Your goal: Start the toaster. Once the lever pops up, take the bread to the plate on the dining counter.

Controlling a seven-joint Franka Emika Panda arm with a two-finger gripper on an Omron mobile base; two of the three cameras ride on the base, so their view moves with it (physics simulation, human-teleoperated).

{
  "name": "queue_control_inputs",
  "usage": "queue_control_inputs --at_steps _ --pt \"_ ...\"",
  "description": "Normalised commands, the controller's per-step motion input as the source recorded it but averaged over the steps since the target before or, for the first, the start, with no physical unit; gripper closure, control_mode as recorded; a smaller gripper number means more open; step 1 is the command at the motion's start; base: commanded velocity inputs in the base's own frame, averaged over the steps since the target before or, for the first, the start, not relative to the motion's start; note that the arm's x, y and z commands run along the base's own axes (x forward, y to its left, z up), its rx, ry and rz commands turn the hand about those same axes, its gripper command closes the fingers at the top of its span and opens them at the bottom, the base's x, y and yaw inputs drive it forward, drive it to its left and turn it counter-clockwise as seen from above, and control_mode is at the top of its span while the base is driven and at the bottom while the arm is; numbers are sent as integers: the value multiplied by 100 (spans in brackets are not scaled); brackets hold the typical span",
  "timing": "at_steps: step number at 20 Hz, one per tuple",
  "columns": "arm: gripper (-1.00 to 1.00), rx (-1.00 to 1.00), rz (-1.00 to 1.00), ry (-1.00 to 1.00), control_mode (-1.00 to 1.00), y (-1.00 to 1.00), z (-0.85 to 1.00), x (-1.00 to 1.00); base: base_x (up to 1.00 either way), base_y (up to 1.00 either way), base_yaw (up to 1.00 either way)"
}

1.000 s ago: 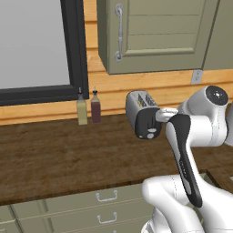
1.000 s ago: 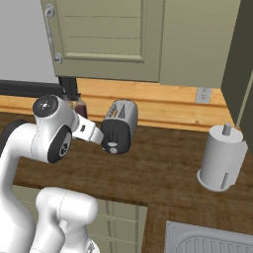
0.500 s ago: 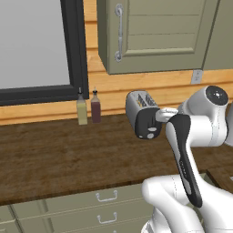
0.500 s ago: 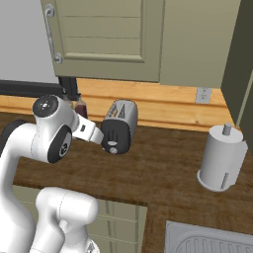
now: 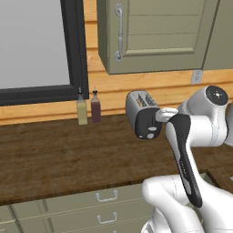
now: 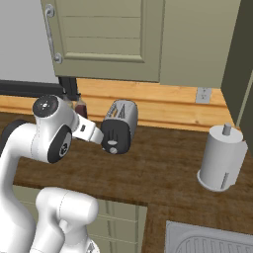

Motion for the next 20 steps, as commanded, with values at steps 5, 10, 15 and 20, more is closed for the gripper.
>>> queue_control_inputs --at_steps 5,10,15,20 --pt "-100 0 0 0 -100 0 0 0 0 0 0" --pt "-100 0 0 0 -100 0 0 0 0 0 0" --pt "-100 0 0 0 -100 0 0 0 0 0 0" --pt "-100 0 0 0 -100 0 0 0 0 0 0"
